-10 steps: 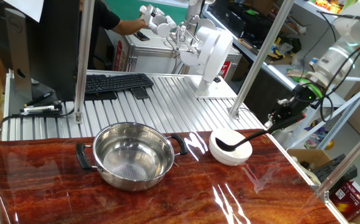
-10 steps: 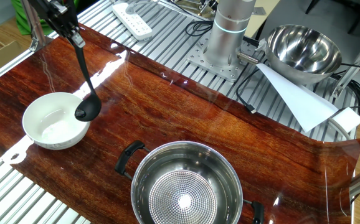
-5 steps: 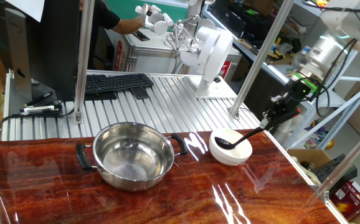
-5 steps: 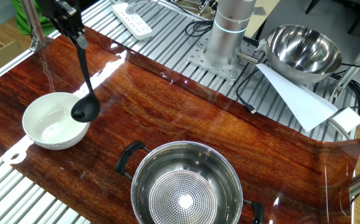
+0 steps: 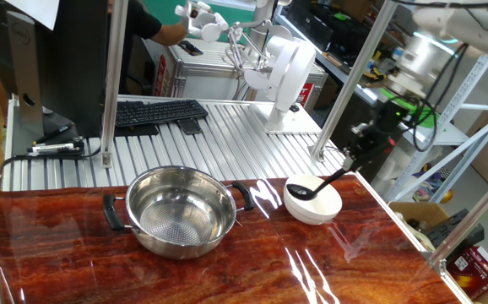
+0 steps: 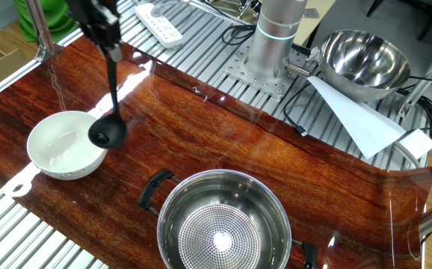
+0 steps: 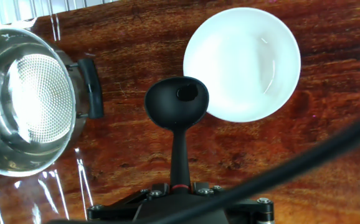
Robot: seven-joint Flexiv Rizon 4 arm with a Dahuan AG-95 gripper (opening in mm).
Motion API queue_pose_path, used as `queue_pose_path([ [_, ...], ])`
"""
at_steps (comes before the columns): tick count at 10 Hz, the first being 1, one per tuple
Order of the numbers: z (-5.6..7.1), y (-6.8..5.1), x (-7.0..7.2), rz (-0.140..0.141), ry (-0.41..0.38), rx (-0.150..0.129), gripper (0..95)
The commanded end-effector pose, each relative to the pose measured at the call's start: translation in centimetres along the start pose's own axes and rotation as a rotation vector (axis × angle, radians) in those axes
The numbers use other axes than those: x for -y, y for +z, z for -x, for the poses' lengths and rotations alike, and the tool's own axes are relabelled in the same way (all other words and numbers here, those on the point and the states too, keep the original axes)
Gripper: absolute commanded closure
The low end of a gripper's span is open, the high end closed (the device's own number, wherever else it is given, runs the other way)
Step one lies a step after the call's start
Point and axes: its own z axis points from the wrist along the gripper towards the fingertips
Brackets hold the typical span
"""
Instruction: Scoop water with a large spoon from one bowl to another
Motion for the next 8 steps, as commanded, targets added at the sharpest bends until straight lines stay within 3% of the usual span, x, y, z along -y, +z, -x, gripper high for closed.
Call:
queue_pose_path([
  [1,-0.4,-0.3,-1.6,-0.022,0.026,0.005,95.0],
  [2,-0.9,-0.5,-3.0,-0.041,0.047,0.006,95.0],
  [8,-3.0,-0.9,-7.2,-0.054,0.127,0.007,95.0],
])
